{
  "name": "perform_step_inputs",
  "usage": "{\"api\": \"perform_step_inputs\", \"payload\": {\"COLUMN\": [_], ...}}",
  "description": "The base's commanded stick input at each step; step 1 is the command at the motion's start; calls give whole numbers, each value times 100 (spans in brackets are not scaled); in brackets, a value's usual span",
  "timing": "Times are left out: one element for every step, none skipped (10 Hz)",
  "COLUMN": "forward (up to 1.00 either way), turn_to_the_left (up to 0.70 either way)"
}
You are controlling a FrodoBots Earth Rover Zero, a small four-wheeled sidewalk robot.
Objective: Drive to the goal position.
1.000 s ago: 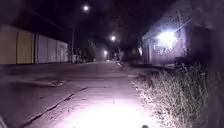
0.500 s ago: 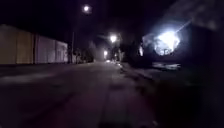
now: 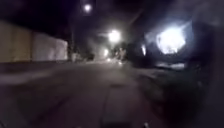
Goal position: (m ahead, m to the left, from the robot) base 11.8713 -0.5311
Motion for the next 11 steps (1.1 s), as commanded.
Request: {"api": "perform_step_inputs", "payload": {"forward": [70,70,70,70,70,70,70,70,70,70,70], "turn_to_the_left": [0,0,0,0,0,0,0,0,0,-7,-28]}}
